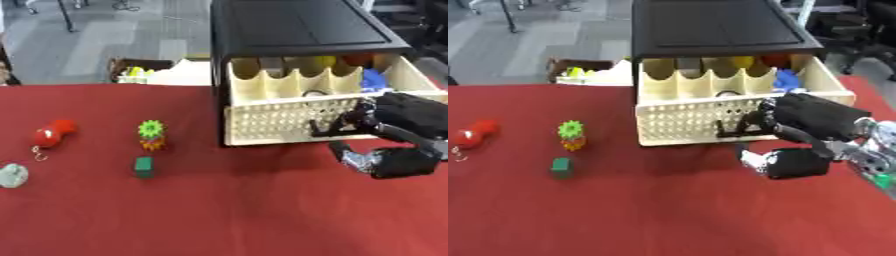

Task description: Pick up objects from table and place into drawer.

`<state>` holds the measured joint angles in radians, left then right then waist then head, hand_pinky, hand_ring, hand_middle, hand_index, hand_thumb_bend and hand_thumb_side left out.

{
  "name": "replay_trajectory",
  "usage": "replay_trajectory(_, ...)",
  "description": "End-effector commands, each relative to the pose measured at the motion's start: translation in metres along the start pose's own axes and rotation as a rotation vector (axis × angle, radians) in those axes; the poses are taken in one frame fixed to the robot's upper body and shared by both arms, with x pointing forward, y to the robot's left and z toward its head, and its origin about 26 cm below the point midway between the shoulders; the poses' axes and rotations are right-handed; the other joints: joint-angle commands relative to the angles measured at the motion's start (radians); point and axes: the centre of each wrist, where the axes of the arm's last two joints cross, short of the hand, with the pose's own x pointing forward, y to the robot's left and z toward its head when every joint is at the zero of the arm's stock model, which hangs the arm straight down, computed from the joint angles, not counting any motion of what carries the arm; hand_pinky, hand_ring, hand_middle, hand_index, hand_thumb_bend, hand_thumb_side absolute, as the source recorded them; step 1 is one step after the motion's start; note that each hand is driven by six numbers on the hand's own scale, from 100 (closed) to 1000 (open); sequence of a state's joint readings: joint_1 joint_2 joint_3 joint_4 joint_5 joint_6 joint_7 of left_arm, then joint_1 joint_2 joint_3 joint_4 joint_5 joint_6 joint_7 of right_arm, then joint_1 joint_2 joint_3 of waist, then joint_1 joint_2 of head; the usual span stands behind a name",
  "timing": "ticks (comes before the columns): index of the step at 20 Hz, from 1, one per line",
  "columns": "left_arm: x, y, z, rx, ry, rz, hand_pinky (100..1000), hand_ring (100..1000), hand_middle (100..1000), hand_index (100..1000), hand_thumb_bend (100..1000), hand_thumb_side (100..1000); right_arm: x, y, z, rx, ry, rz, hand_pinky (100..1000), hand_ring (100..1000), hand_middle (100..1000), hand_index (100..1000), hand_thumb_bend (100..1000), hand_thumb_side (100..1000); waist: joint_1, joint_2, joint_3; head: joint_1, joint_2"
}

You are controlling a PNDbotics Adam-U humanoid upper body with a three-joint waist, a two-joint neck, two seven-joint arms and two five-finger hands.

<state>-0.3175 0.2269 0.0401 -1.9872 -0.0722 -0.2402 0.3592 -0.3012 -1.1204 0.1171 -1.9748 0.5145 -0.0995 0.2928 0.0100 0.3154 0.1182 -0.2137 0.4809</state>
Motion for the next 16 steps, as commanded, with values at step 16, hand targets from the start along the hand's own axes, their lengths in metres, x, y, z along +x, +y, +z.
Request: replay_trajectory(16,0.0045,0.0016,-0.0054,0.002,-0.028,0.001,674,754,760,816,100,957,0.0022,-0.0047,0.0045,0.024,-0.024,-0.030,100,100,100,720,100,1000,0.003,-0.021,-0.003,-0.001,-0.020)
